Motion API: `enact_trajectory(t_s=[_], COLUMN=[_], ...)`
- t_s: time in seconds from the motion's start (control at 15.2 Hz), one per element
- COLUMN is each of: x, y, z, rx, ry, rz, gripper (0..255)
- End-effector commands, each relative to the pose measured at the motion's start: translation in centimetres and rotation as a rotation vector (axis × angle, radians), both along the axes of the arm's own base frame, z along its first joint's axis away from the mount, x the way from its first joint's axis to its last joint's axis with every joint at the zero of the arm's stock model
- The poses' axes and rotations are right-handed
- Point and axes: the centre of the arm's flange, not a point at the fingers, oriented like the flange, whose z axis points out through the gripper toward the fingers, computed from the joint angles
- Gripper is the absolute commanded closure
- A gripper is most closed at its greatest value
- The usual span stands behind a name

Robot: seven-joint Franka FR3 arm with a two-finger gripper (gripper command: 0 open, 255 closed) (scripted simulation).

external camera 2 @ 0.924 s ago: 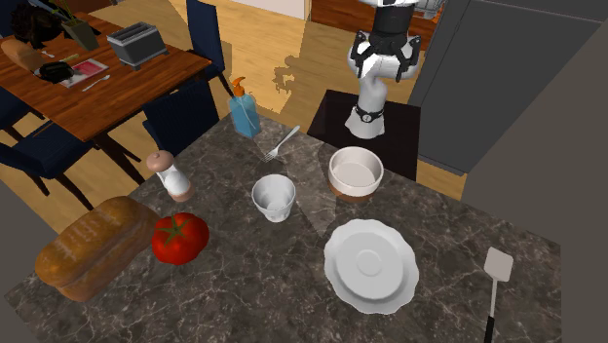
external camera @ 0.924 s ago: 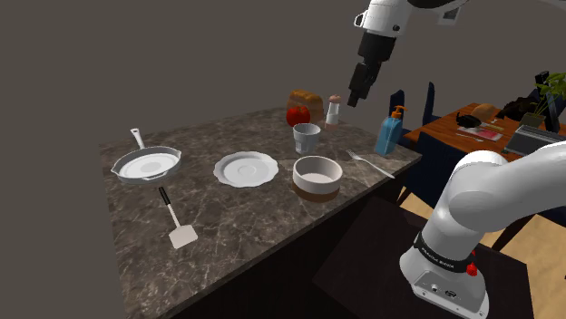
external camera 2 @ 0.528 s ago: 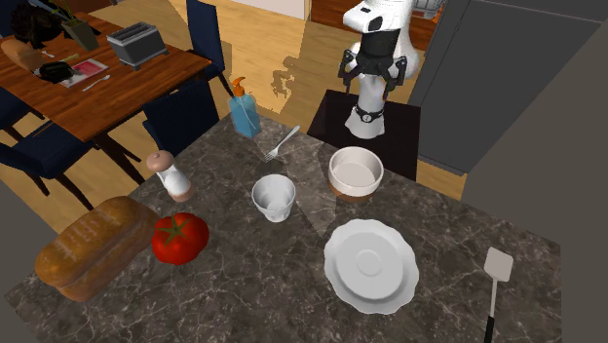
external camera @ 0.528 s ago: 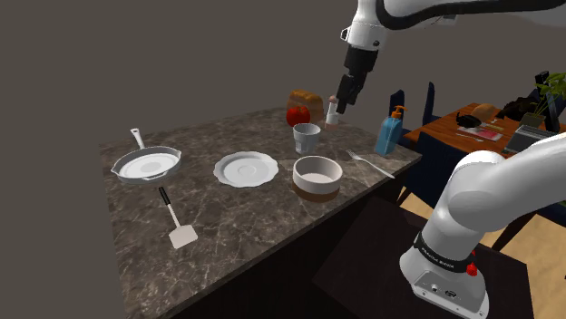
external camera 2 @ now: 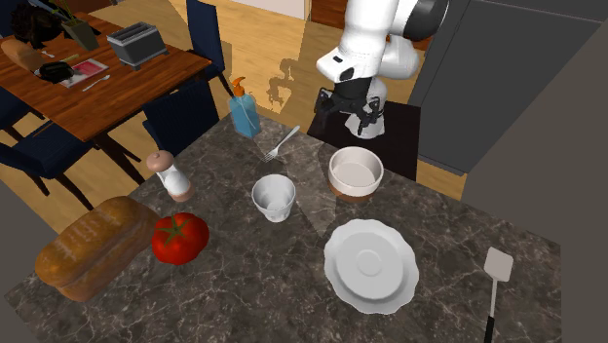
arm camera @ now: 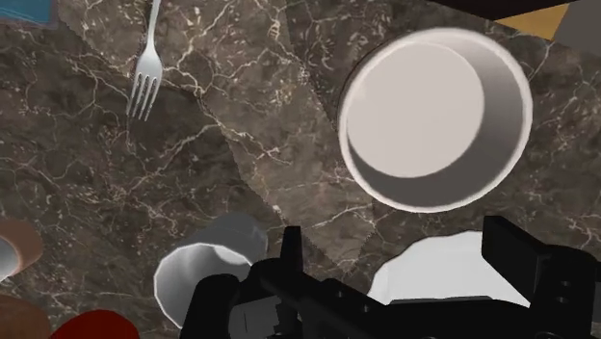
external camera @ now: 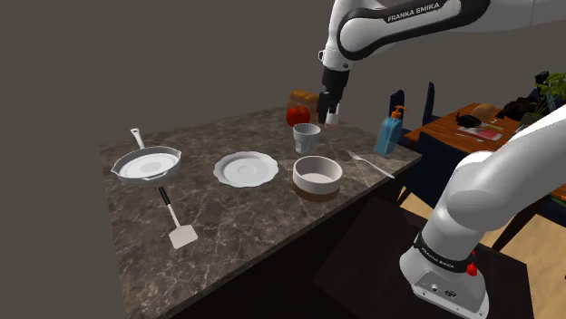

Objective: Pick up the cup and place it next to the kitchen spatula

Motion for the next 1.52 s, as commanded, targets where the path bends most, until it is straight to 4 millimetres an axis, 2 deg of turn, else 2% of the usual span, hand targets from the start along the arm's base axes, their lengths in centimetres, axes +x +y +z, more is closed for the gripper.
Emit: enact_trajectory(t_s=[0.0,0.86,1.39,1.45], x=[2.0,14.6,15.0,15.0], y=[-0.8,-6.4,-7.2,-7.2], z=[-1.7,-11.9,-16.1,-16.1], rx=[-0.014,-0.104,-0.105,-0.105], ry=[0.004,0.040,0.041,0.041], rz=[0.005,0.033,0.034,0.034], gripper=[0,0,0,0])
